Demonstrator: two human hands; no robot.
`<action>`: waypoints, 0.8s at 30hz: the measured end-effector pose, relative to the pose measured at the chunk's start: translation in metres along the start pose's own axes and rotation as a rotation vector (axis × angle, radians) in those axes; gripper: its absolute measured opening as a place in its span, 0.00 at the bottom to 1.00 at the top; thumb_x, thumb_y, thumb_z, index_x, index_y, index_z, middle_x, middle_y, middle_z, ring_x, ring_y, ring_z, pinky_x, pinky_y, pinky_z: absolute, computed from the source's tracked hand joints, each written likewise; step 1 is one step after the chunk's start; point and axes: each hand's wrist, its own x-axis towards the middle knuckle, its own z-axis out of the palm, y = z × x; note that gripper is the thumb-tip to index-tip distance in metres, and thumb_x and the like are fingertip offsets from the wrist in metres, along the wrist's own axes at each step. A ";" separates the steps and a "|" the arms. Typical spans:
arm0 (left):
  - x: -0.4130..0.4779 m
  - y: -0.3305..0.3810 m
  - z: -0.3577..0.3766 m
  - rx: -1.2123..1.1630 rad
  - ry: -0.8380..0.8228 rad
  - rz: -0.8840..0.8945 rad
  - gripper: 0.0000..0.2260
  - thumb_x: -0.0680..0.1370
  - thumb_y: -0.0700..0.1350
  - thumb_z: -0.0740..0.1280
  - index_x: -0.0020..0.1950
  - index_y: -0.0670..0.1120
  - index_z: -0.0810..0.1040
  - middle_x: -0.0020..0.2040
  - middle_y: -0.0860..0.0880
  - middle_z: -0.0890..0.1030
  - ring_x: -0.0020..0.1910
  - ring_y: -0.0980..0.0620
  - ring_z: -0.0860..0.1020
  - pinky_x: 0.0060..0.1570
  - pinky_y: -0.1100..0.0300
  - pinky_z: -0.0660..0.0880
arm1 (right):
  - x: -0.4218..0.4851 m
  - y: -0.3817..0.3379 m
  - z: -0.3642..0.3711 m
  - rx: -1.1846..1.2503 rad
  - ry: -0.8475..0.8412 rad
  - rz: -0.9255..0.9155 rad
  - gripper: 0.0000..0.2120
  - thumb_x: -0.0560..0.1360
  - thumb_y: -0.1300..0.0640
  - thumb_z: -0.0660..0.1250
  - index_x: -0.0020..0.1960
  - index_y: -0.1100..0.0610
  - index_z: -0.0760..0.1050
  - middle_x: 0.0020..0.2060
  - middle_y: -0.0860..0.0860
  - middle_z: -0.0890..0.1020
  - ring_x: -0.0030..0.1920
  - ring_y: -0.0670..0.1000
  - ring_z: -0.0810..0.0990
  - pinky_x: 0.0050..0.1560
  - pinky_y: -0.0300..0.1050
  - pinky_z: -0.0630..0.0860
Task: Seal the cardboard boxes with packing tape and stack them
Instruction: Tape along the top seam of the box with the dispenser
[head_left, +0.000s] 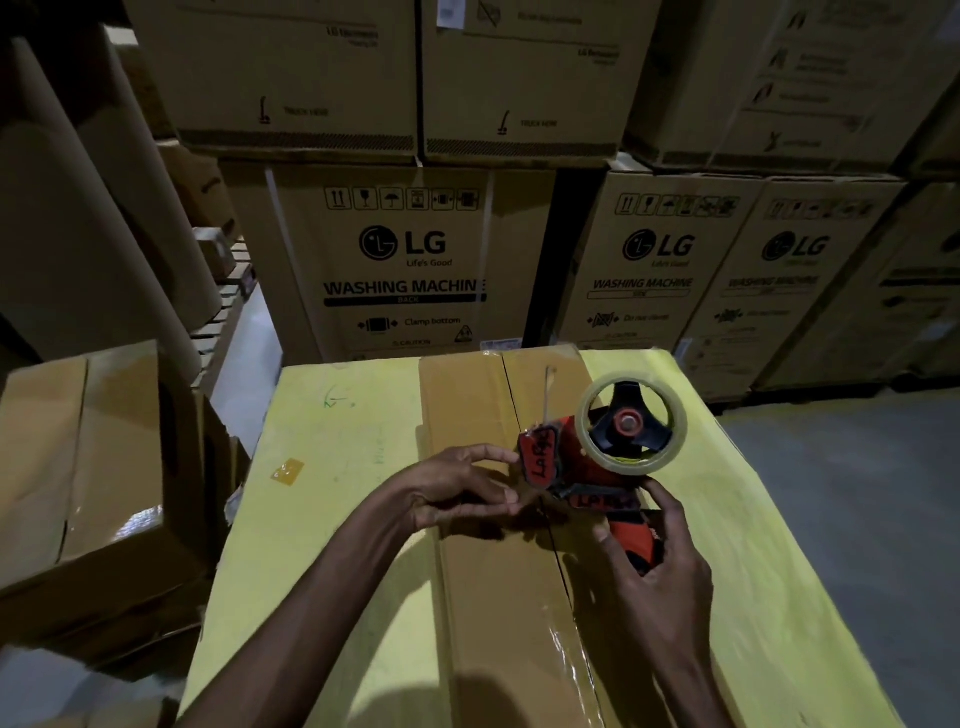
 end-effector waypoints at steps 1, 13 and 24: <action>0.005 0.008 -0.005 0.057 -0.001 0.005 0.24 0.76 0.22 0.66 0.70 0.37 0.73 0.55 0.30 0.83 0.52 0.37 0.85 0.52 0.50 0.85 | 0.005 -0.002 0.002 0.008 -0.010 0.007 0.35 0.73 0.52 0.78 0.74 0.40 0.65 0.57 0.45 0.81 0.51 0.48 0.83 0.56 0.48 0.79; 0.090 0.119 -0.028 0.735 0.265 0.153 0.11 0.78 0.31 0.71 0.58 0.42 0.80 0.44 0.44 0.82 0.37 0.52 0.80 0.33 0.62 0.78 | 0.076 -0.010 0.034 0.030 -0.191 0.054 0.44 0.74 0.55 0.78 0.74 0.31 0.52 0.59 0.40 0.78 0.60 0.52 0.79 0.61 0.56 0.79; 0.158 0.177 -0.075 0.888 0.075 0.332 0.17 0.78 0.33 0.71 0.64 0.46 0.75 0.60 0.42 0.79 0.55 0.44 0.80 0.48 0.53 0.81 | 0.155 -0.031 0.088 -0.125 -0.432 -0.013 0.43 0.83 0.54 0.66 0.83 0.41 0.39 0.82 0.46 0.53 0.79 0.50 0.58 0.71 0.45 0.61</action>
